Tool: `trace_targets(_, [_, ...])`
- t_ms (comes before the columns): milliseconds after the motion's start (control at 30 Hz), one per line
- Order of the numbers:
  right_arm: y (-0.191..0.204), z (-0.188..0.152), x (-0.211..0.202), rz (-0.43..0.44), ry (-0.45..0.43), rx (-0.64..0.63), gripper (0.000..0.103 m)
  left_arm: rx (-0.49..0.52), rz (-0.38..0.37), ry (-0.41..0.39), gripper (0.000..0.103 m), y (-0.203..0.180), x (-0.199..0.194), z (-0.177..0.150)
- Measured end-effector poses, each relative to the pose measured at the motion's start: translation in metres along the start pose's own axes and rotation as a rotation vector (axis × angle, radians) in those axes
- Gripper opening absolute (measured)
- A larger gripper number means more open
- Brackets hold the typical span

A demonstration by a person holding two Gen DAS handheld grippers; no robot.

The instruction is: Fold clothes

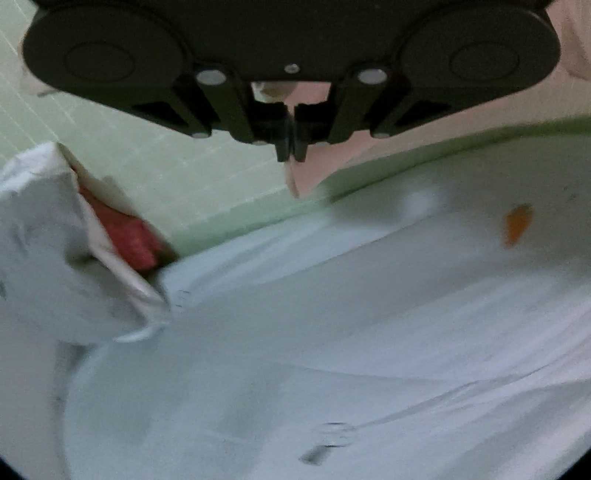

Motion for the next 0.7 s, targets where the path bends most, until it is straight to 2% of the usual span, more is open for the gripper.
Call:
trace_targets(100, [-0.007, 0.001, 0.005, -0.008, 0.015, -0.007, 0.003, -0.001, -0.02, 0.003, 0.09, -0.004, 0.007, 0.007])
trace_targets(400, [-0.013, -0.009, 0.021, -0.021, 0.063, 0.031, 0.003, 0.055, -0.176, 0.016, 0.088, -0.042, 0.042, 0.042])
trace_targets(467, [-0.014, -0.01, 0.022, -0.022, 0.067, 0.039, 0.003, 0.052, -0.197, 0.039, 0.074, -0.049, 0.054, 0.049])
trace_targets(500, [-0.015, -0.009, 0.021, -0.019, 0.066, 0.046, 0.003, 0.047, -0.206, 0.047, 0.071, -0.052, 0.06, 0.052])
trace_targets(533, [-0.016, -0.009, 0.021, -0.016, 0.065, 0.055, 0.003, 0.039, -0.213, 0.054, 0.058, -0.054, 0.065, 0.055])
trace_targets(567, [-0.017, -0.008, 0.02, -0.014, 0.064, 0.062, 0.003, 0.032, -0.215, 0.055, 0.035, -0.056, 0.07, 0.057])
trace_targets(633, [-0.018, -0.006, 0.021, -0.011, 0.061, 0.069, 0.003, 0.03, -0.213, 0.055, 0.007, -0.061, 0.076, 0.06])
trace_targets(700, [-0.017, -0.002, 0.018, -0.007, 0.037, 0.078, 0.003, 0.054, -0.204, 0.008, 0.006, -0.063, 0.074, 0.066])
Point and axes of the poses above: each gripper's, at about its wrist camera, not at the fingertips, and x roughly the way its jaws point, y to its left, z to its top, the point moved 4 cm from there along x, roughly the way its jaws point, and after that the axes turned 1 degree about y, right-handed, at the moved point
